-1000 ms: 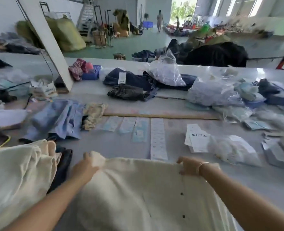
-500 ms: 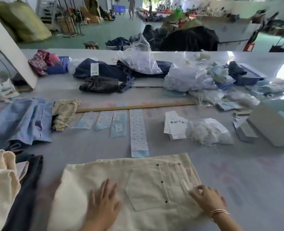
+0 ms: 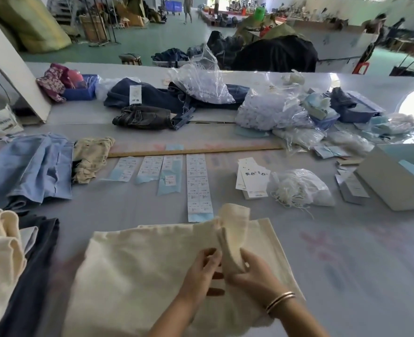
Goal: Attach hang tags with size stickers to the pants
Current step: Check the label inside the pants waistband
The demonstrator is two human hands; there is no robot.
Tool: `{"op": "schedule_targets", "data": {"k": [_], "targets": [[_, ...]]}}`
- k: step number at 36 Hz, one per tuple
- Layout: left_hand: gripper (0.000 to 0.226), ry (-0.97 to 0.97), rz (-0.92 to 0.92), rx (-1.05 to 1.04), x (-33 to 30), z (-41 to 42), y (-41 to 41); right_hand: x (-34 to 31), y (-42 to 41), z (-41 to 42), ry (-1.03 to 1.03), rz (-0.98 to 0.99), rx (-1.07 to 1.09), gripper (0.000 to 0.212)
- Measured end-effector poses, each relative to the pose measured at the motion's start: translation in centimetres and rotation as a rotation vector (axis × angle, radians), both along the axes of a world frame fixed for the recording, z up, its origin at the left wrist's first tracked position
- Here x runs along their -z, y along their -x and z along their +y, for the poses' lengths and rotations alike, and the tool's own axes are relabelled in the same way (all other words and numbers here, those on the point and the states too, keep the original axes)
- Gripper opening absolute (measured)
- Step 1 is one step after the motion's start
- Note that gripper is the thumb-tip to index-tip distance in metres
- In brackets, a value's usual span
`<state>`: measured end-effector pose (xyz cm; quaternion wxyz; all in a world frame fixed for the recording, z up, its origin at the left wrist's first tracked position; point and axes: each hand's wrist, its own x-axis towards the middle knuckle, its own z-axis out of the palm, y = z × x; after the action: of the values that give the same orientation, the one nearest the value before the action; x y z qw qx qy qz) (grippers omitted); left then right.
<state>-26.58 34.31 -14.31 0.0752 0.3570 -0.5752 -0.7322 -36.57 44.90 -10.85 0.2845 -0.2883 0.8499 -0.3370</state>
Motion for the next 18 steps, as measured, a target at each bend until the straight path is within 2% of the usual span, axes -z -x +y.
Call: {"op": "schedule_targets", "data": {"k": [2,4,7,11,15,18], "targets": [[0.044,-0.074,0.026,-0.005,-0.9,-0.2,-0.2,-0.1,-2.1,-1.0,0.044,0.027,-0.019,0.012],[0.049,-0.09,0.023,-0.004,-1.3,-0.8,-0.9,0.1,-3.1,-1.5,0.048,-0.011,-0.033,0.017],[0.038,-0.131,0.031,-0.011,-1.3,-1.4,-2.1,0.3,-3.6,-1.9,0.077,-0.162,-0.007,0.02],[0.038,-0.193,0.086,-0.032,-1.7,-1.3,-2.6,0.4,-3.7,-2.0,0.129,-0.196,0.057,0.021],[0.018,-0.216,0.077,-0.088,-1.9,-1.4,-2.5,0.4,-3.0,-2.0,0.177,-0.165,0.117,0.014],[0.019,-0.234,0.067,-0.145,-1.8,-2.1,-2.6,0.0,-2.5,-1.9,0.262,-0.317,0.239,0.017]]}}
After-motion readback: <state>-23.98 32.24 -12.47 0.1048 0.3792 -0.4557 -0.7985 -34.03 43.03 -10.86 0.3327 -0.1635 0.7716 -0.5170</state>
